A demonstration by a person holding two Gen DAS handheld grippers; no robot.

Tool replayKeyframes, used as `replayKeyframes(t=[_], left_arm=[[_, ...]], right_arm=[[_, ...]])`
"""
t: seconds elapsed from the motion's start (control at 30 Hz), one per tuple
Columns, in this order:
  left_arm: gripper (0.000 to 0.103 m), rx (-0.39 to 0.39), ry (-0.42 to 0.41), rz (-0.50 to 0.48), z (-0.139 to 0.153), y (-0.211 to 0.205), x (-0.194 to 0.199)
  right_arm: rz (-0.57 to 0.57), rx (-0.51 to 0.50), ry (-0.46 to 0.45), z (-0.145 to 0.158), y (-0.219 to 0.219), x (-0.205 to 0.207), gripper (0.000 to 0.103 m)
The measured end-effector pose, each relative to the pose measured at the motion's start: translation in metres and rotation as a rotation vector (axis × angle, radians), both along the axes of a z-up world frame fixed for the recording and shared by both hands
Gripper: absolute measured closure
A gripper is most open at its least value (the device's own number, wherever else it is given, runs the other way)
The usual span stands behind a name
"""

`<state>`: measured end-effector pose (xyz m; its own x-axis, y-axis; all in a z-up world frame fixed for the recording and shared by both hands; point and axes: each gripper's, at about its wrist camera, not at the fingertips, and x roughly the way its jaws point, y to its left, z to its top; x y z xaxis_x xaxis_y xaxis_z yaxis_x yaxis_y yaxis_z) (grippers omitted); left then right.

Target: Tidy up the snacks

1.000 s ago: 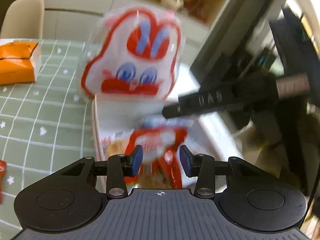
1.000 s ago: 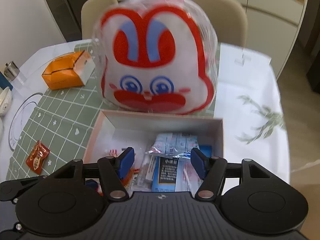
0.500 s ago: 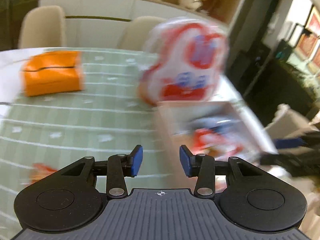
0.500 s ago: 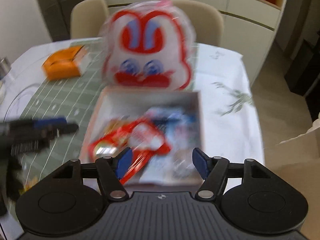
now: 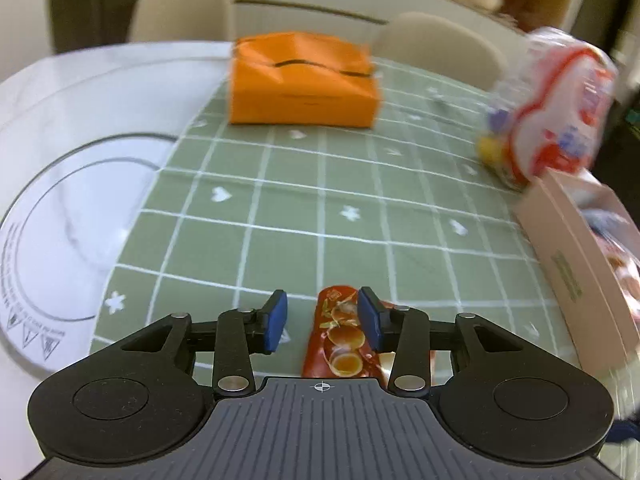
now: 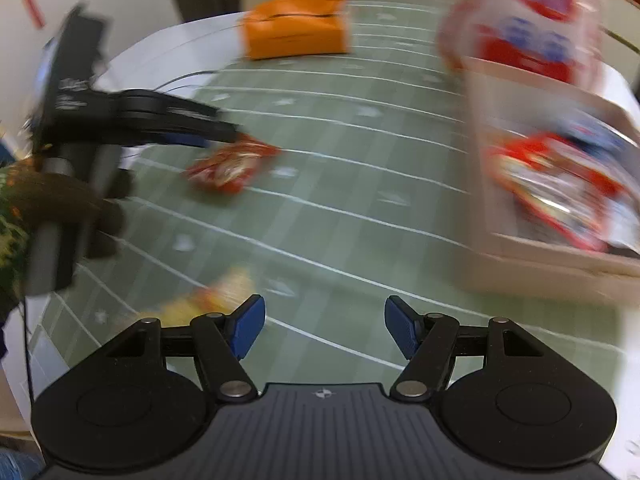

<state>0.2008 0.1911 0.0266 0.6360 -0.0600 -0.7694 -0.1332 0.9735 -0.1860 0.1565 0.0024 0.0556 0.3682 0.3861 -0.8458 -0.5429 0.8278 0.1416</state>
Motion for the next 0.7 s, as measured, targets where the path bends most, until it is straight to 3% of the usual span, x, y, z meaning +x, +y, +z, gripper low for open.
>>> replayKeyframes(t=[0.1,0.2,0.37,0.47,0.57,0.6,0.7], left_arm=[[0.062,-0.016,-0.005,-0.087,0.000,-0.010,-0.017],[0.064,-0.066,0.001,-0.129,-0.002,-0.015,-0.041],[0.067,-0.253,-0.019,-0.038,-0.005,0.006,-0.085],[0.067,-0.256,-0.020,0.037,-0.003,0.022,-0.106],[0.067,-0.240,0.008,0.073,-0.006,0.030,-0.122],[0.067,-0.235,0.016,0.060,-0.006,0.029,-0.126],[0.067,-0.235,0.036,-0.066,-0.003,0.011,-0.131]], right_arm=[[0.026,-0.009,-0.004,-0.006,0.030,0.004,0.036],[-0.009,-0.011,-0.034,-0.002,0.027,0.014,0.036],[0.045,-0.005,0.004,0.001,0.029,0.027,0.033],[0.010,-0.011,0.004,-0.003,0.042,0.027,0.033],[-0.053,0.046,0.086,-0.015,0.052,0.039,0.027],[-0.072,0.060,0.070,-0.015,0.054,0.039,0.022],[-0.053,0.039,0.048,-0.018,0.068,0.041,0.020]])
